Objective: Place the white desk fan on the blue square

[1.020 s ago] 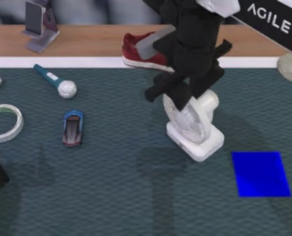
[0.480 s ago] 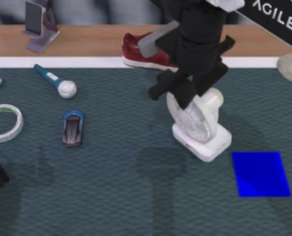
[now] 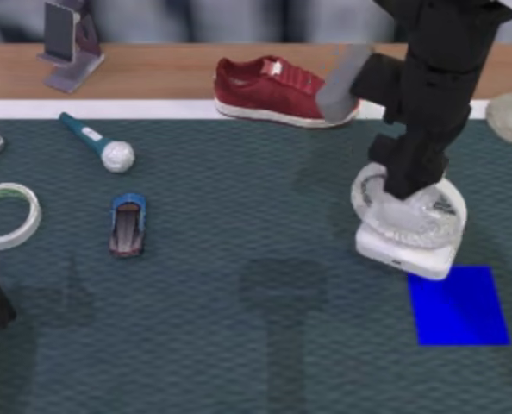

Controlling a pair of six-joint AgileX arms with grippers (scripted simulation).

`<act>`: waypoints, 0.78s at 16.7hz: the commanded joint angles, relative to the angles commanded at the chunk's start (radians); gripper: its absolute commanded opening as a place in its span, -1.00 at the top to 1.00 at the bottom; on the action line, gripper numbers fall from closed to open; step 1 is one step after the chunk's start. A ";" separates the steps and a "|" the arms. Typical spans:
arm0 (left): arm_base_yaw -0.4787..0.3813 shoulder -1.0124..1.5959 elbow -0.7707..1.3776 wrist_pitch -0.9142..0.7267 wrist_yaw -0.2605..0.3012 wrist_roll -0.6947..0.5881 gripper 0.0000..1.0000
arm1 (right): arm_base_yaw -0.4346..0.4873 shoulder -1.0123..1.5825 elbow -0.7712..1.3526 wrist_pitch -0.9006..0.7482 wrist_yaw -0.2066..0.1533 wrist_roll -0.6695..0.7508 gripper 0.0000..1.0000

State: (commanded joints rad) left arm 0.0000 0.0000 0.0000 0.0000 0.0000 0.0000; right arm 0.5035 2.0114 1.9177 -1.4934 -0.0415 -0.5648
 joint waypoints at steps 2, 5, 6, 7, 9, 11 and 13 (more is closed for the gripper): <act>0.000 0.000 0.000 0.000 0.000 0.000 -1.00 | -0.043 -0.080 -0.099 0.021 -0.014 -0.182 1.00; 0.000 0.000 0.000 0.000 0.000 0.000 -1.00 | -0.106 -0.195 -0.246 0.053 -0.033 -0.434 1.00; 0.000 0.000 0.000 0.000 0.000 0.000 -1.00 | -0.124 -0.230 -0.291 0.062 -0.038 -0.505 1.00; 0.000 0.000 0.000 0.000 0.000 0.000 -1.00 | -0.141 -0.261 -0.332 0.070 -0.043 -0.566 1.00; 0.000 0.000 0.000 0.000 0.000 0.000 -1.00 | -0.169 -0.312 -0.401 0.084 -0.051 -0.655 1.00; 0.000 0.000 0.000 0.000 0.000 0.000 -1.00 | -0.185 -0.343 -0.441 0.092 -0.055 -0.702 1.00; 0.000 0.000 0.000 0.000 0.000 0.000 -1.00 | -0.188 -0.347 -0.447 0.093 -0.056 -0.709 1.00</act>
State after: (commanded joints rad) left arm 0.0000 0.0000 0.0000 0.0000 0.0000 0.0000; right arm 0.3157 1.6641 1.4703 -1.4003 -0.0975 -1.2735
